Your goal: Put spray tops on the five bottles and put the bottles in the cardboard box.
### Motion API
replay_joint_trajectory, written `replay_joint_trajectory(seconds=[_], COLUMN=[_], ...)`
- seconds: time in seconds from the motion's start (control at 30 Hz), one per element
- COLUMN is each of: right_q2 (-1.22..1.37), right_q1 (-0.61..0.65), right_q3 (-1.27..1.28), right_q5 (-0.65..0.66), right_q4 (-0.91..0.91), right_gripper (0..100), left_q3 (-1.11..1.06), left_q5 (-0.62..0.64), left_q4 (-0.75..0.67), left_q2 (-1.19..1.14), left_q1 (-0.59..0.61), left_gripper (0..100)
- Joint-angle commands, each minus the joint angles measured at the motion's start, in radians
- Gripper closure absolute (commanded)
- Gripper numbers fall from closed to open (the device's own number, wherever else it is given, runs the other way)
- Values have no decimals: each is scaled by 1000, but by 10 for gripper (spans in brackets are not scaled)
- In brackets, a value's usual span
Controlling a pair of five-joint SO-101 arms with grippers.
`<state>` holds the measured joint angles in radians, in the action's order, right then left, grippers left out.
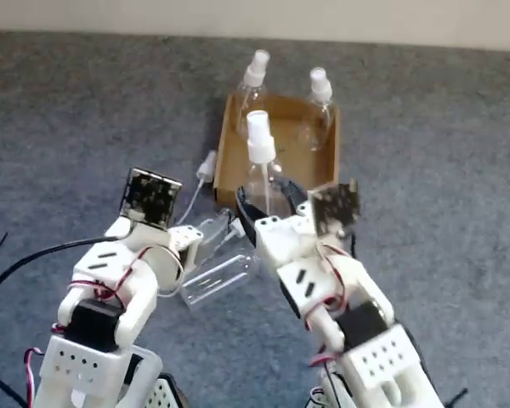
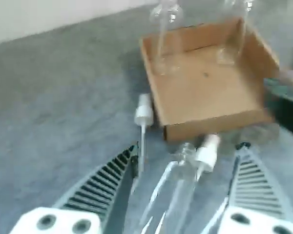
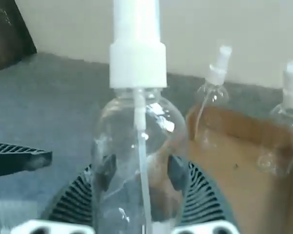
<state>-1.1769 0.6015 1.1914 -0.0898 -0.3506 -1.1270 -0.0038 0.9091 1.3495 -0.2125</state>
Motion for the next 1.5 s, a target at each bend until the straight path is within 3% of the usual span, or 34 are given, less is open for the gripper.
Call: replay_joint_trajectory(seconds=[0.0,0.07,0.2,0.3,0.5,0.87,1.03,1.27,1.47], right_q2=[177,268,352,386,389,389,389,389,389], right_q1=[-10,-12,38,101,101,91,91,68,50], right_q3=[-148,-209,-332,-375,-389,-387,-387,-387,-384], right_q5=[-58,-100,-140,-149,-150,-141,-75,-71,15], right_q4=[70,73,70,67,-79,-91,-174,-182,-182], right_gripper=[995,995,995,995,995,995,995,995,995], left_q3=[24,42,38,24,-18,-18,-50,-142,-153], left_q5=[-11,-11,-14,-14,-20,-46,-86,-87,-103], left_q4=[48,89,72,17,-147,-218,-229,-328,-353], left_q2=[54,87,122,111,1,-117,-113,-116,-117], left_q1=[-117,-182,-189,-143,13,102,119,150,180], left_gripper=[701,664,643,643,643,643,643,643,643])
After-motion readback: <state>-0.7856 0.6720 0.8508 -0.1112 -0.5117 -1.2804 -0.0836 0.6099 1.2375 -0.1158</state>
